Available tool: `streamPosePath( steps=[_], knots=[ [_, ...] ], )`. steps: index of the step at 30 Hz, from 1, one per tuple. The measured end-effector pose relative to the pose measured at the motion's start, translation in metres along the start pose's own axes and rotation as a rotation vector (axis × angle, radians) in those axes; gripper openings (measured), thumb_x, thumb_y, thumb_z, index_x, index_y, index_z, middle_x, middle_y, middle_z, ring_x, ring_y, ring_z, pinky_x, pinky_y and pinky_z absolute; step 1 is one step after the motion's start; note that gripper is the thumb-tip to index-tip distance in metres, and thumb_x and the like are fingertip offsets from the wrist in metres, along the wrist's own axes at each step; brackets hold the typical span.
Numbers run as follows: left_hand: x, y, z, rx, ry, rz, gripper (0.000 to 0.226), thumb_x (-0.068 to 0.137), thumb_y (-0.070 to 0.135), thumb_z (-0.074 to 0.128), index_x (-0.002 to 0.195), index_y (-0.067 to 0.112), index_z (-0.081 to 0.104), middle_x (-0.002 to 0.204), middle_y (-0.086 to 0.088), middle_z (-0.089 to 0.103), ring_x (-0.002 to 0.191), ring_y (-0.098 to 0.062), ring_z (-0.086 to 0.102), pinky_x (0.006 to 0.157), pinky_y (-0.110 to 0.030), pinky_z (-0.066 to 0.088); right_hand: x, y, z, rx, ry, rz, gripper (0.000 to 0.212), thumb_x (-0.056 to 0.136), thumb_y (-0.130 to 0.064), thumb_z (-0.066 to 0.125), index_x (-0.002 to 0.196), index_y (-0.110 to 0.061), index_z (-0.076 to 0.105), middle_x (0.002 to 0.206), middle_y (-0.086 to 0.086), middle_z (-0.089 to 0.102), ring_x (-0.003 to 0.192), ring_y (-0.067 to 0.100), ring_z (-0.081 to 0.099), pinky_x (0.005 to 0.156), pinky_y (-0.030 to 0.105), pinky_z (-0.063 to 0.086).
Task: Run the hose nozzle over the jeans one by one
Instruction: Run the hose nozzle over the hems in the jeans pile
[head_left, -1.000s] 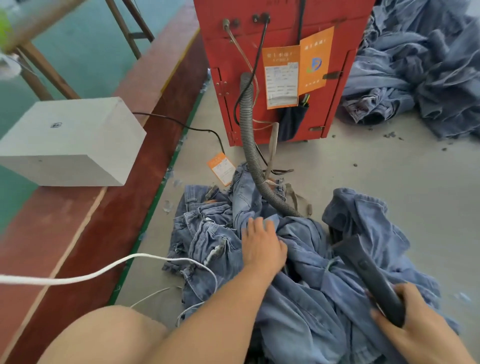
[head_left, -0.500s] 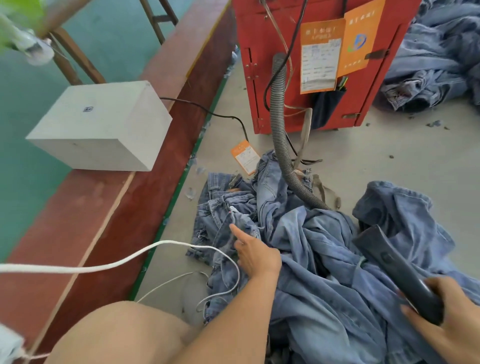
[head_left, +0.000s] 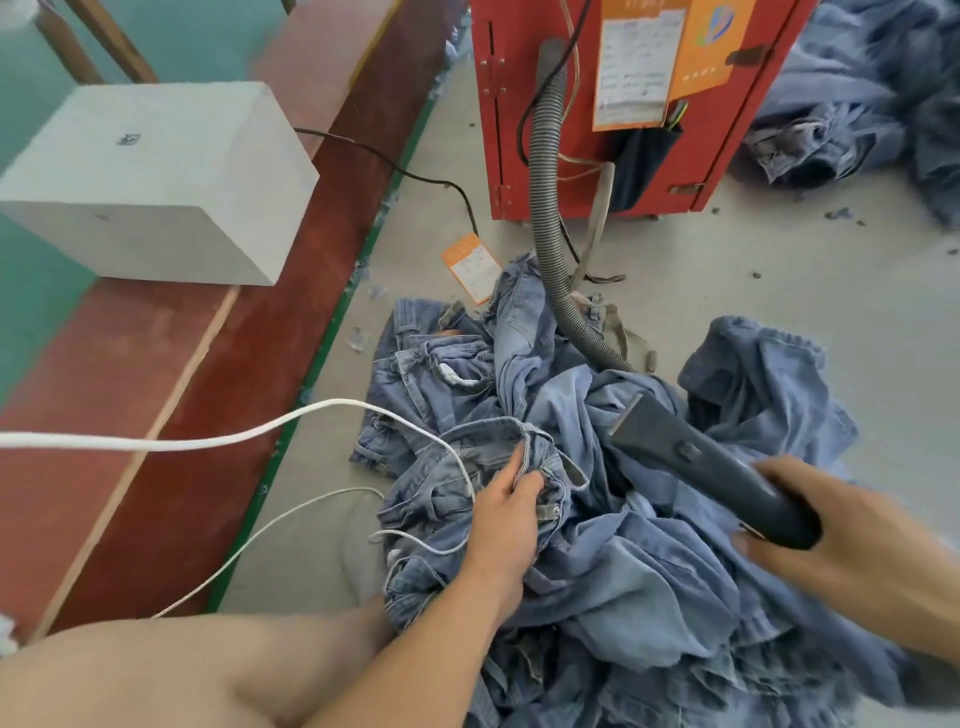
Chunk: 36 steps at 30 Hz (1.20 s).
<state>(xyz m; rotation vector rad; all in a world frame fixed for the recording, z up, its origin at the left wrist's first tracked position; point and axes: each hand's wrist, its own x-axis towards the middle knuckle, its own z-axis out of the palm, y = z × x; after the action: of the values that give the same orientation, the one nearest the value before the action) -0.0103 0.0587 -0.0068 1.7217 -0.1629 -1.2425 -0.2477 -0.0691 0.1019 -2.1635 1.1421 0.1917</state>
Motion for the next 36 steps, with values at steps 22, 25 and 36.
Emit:
streamPosePath(
  steps=[22, 25, 36],
  knots=[
    [-0.013, 0.015, 0.008, 0.382, -0.514, 0.15, 0.034, 0.108, 0.018, 0.052, 0.138, 0.03, 0.065, 0.113, 0.027, 0.072, 0.097, 0.012, 0.061, 0.089, -0.005, 0.044, 0.012, 0.006, -0.025, 0.144, -0.385, -0.047, 0.031, 0.076, -0.019, 0.068, 0.096, -0.042, 0.061, 0.064, -0.001, 0.058, 0.049, 0.009, 0.052, 0.047, 0.031, 0.047],
    [-0.017, 0.006, 0.014, 0.48, -0.571, 0.179, 0.037, 0.108, 0.02, 0.053, 0.14, 0.036, 0.061, 0.105, 0.041, 0.061, 0.092, 0.024, 0.05, 0.082, -0.001, 0.042, 0.022, -0.004, -0.014, 0.177, -0.207, -0.071, 0.031, 0.085, -0.012, 0.07, 0.09, -0.039, 0.058, 0.061, -0.003, 0.058, 0.044, 0.008, 0.049, 0.044, 0.02, 0.043],
    [-0.012, -0.002, 0.013, 0.462, -0.555, 0.156, 0.038, 0.103, 0.035, 0.054, 0.123, 0.068, 0.058, 0.073, 0.013, 0.053, 0.063, -0.01, 0.038, 0.062, -0.024, 0.035, 0.008, 0.032, -0.026, 0.234, -0.444, 0.124, 0.046, 0.059, -0.031, 0.066, 0.104, -0.04, 0.066, 0.062, 0.007, 0.059, 0.048, 0.02, 0.059, 0.048, 0.037, 0.055]
  ],
)
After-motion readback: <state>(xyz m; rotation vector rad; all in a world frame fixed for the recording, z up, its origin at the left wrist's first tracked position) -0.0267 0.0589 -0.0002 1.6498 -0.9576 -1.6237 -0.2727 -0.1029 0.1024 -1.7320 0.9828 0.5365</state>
